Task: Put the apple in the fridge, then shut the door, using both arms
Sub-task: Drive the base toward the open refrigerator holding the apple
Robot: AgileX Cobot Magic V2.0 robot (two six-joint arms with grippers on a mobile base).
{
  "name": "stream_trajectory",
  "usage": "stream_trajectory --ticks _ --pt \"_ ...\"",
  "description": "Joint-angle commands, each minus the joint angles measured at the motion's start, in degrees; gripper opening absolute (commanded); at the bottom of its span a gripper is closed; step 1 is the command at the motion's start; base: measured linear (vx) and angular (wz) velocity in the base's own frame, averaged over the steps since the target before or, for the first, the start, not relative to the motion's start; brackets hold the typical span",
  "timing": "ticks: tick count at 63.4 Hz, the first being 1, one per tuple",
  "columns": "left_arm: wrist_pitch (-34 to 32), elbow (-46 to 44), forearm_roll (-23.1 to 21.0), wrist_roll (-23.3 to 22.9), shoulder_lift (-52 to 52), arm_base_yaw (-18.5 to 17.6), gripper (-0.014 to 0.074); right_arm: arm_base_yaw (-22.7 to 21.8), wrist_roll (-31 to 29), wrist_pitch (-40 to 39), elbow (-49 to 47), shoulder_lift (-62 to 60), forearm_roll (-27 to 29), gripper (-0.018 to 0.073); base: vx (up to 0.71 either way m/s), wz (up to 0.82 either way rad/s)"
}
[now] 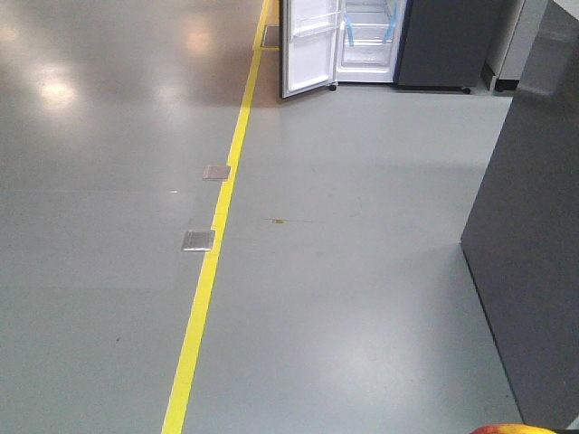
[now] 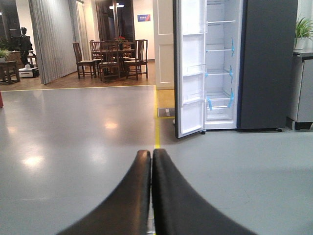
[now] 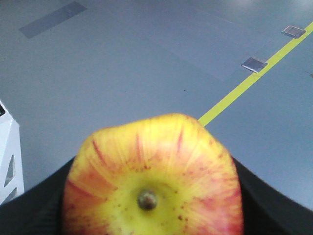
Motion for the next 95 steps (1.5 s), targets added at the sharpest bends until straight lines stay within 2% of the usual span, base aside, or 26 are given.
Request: stream_trajectory --ticks 1,95 --pt "-4.06 1.24 -0.11 -0.19 -0.96 0.00 -0.0006 -0.15 -0.51 -2.47 -1.34 0.55 3.28 0.0356 0.26 -0.03" --pt "-4.06 1.24 -0.11 -0.19 -0.96 0.00 -0.0006 -0.15 -0.51 -2.47 -1.34 0.55 3.28 0.0356 0.27 -0.04"
